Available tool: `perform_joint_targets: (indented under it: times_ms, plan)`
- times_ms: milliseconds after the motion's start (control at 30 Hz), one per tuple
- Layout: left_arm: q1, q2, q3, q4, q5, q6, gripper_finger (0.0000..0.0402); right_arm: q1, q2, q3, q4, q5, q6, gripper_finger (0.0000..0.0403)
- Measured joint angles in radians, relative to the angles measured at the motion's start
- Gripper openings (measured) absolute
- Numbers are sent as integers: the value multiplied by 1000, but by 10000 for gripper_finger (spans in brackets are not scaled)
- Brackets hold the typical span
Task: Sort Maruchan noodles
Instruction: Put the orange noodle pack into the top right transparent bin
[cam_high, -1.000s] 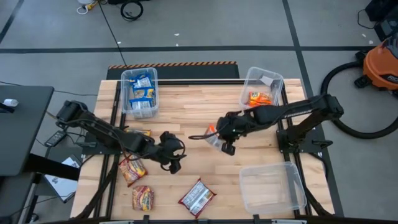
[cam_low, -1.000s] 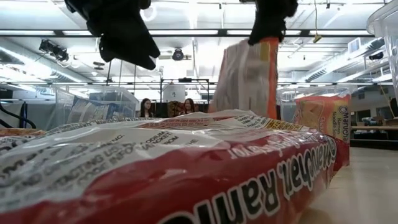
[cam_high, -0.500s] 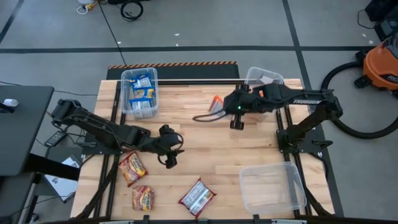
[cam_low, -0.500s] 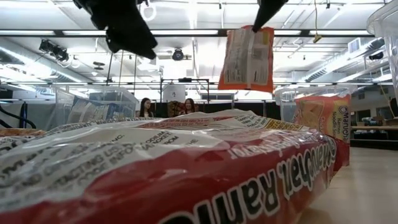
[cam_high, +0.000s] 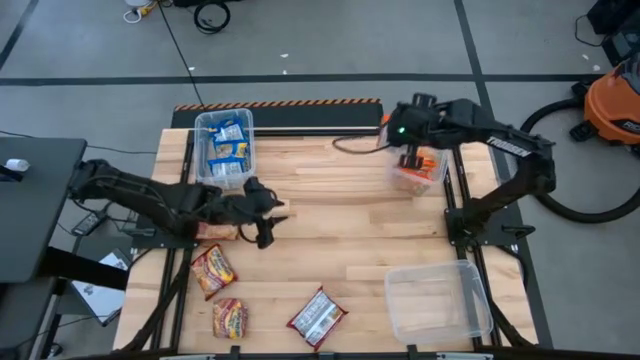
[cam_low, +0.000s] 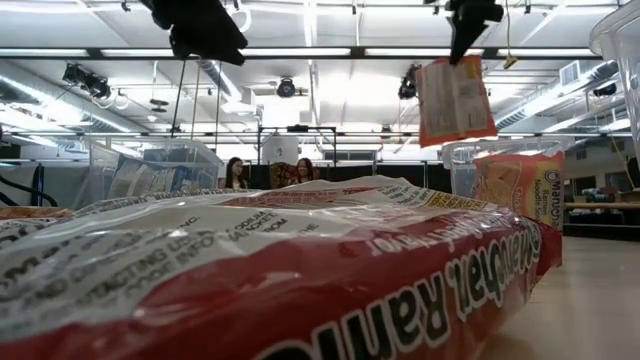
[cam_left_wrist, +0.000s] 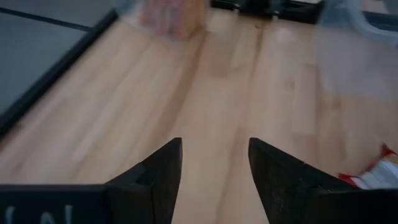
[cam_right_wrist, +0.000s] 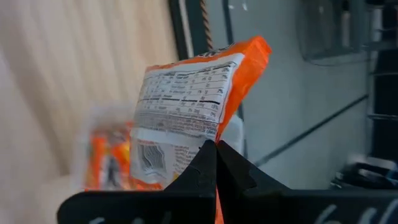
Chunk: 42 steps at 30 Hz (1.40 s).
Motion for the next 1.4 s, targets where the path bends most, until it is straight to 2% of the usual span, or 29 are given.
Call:
perform_joint_targets:
  times_ms: [300,433,567,733,833,967,1167,1400]
  plan:
    - [163,-7,0,72,-13,115,192,-223,-88,0,-44,27,-230,3]
    - [224,-6,0,129,20,138,192,-315,-88,-12,-44,22,-350,2]
    - [252,-6,0,162,43,168,192,-394,-86,-68,-20,21,-445,2]
    - [258,-6,0,160,47,178,192,-476,-86,-154,31,19,-488,2]
    - [257,-6,0,159,51,164,192,-506,-86,-211,130,18,-536,2]
    - [257,-6,0,159,121,130,192,-522,-79,-291,264,13,-595,2]
    - [256,-6,0,153,129,99,192,-526,-79,-401,424,-15,-658,2]
    - [256,-6,0,150,143,85,192,-526,-79,-423,509,-8,-668,2]
